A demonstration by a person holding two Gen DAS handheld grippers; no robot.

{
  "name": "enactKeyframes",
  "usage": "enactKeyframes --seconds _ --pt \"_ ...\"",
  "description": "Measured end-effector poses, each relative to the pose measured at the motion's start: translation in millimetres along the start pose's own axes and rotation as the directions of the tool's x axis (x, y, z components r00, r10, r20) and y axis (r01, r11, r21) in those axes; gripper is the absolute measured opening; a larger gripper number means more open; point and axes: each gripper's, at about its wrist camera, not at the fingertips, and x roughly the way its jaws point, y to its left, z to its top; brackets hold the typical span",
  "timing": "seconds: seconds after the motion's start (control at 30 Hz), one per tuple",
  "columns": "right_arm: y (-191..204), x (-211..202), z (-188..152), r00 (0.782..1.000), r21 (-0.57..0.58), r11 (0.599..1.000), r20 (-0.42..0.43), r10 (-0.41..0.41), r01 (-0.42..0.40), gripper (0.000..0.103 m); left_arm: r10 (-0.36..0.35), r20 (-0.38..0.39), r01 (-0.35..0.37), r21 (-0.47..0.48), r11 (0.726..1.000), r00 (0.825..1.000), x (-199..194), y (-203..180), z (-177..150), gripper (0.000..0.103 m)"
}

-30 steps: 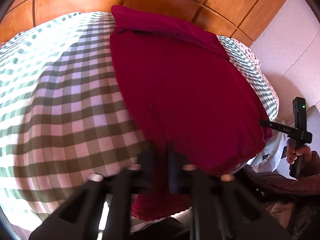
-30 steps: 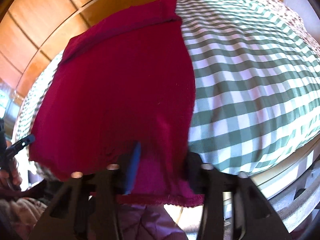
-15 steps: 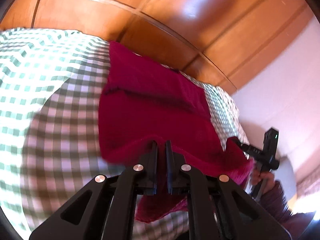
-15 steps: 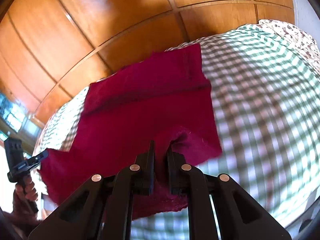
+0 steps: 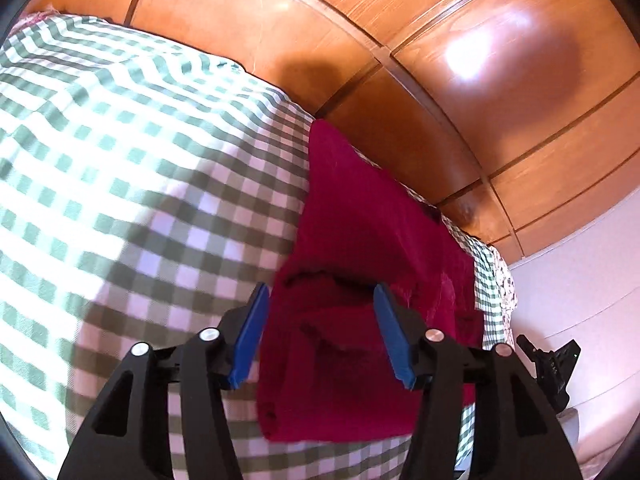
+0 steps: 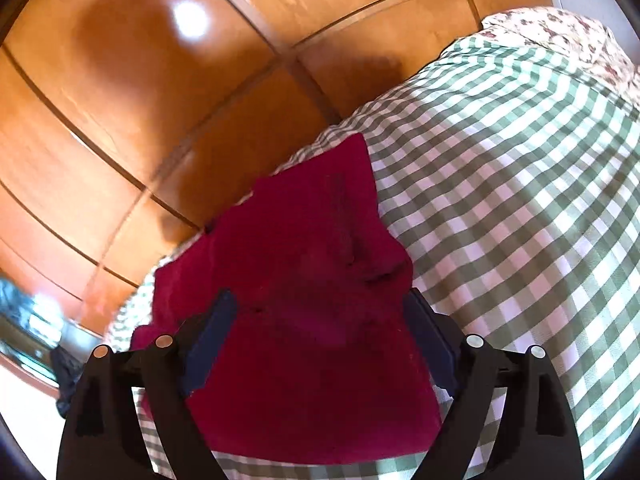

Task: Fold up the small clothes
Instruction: 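Grasp the sweater hem with both grippers and lift it toward the collar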

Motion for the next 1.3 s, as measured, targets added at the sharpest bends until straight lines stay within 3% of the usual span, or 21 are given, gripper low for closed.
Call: enactKeyframes --seconds 0.13,0.27,0.37,0.4,0.43,0.47,0.5,0.53,0.67,0.87,1.07,1.13,1.2,1.23,1.3 --pt "-18.0 -12.7 -26.1 0.999 -0.03 0.999 -0.038 -0.027 0.026 0.085 -0.026 -0.016 0.027 0.11 0.994 1.0 -10.5 3.2 -27.7 0.065" --pt "-29.7 -2.2 -55.7 0.992 -0.067 0.995 -0.099 -0.084 0.078 0.084 -0.032 -0.065 0.041 0.141 0.989 0.997 -4.2 7.6 -56.6 0.067" --pt "-26.2 18.5 -64.5 0.984 -0.115 0.985 -0.109 -0.141 0.129 0.064 0.033 -0.075 -0.02 0.173 0.985 0.997 10.3 3.2 -60.3 0.065" --pt "-24.1 22.2 -64.0 0.983 -0.124 0.983 -0.104 -0.149 0.136 0.055 0.055 -0.083 -0.039 0.183 0.982 0.995 18.3 0.5 -58.9 0.061" --pt "-20.9 26.0 -62.6 0.981 -0.135 0.979 -0.101 -0.164 0.15 0.051 0.059 -0.108 -0.039 0.181 0.983 0.992 26.3 -1.9 -57.7 0.037" --pt "-19.0 26.8 -61.4 0.98 -0.139 0.977 -0.097 -0.175 0.161 0.045 0.057 -0.125 -0.033 0.185 0.982 0.991 30.4 -3.9 -57.6 0.021" --pt "-17.2 26.0 -60.3 0.979 -0.139 0.977 -0.099 -0.176 0.161 0.033 0.079 -0.121 -0.052 0.21 0.976 0.99 32.2 -8.6 -58.2 0.019" --pt "-16.2 25.1 -59.5 0.98 -0.137 0.979 -0.105 -0.167 0.152 0.028 0.088 -0.114 -0.06 0.23 0.971 0.99 30.2 -11.7 -60.0 0.013" --pt "-10.0 6.1 -65.0 0.981 -0.178 0.974 -0.103 -0.163 0.143 0.02 0.048 -0.12 -0.022 0.212 0.977 0.992 10.4 -6.1 -65.7 0.01" --pt "-8.7 -32.8 -90.3 0.982 -0.211 0.971 -0.122 -0.142 0.114 0.02 0.003 -0.179 0.041 0.24 0.97 0.984 -25.7 0.8 -100.6 0.01" --pt "-17.1 -68.7 -135.4 0.969 -0.238 0.964 -0.184 -0.164 0.118 0.02 -0.021 -0.23 0.078 0.24 0.968 0.973 -57.9 9.6 -145.8 0.012" --pt "-17.6 -76.6 -144.8 0.965 -0.25 0.961 -0.201 -0.167 0.114 0.02 -0.001 -0.215 0.057 0.251 0.966 0.977 -65.2 9.8 -143.4 0.019" --pt "-14.5 -80.7 -145.4 0.965 -0.276 0.954 -0.195 -0.176 0.118 0.022 0.016 -0.163 0.029 0.269 0.963 0.987 -71.4 6.6 -135.7 0.034" --pt "-12.6 -81.2 -142.0 0.966 -0.278 0.952 -0.183 -0.182 0.126 0.026 0.022 -0.137 0.017 0.277 0.961 0.99 -74.2 5.4 -131.4 0.048" --pt "-8.3 -83.1 -129.5 0.976 -0.274 0.952 -0.125 -0.179 0.14 0.041 0.027 -0.088 0.0 0.293 0.956 0.996 -76.1 -0.9 -116.9 0.052"
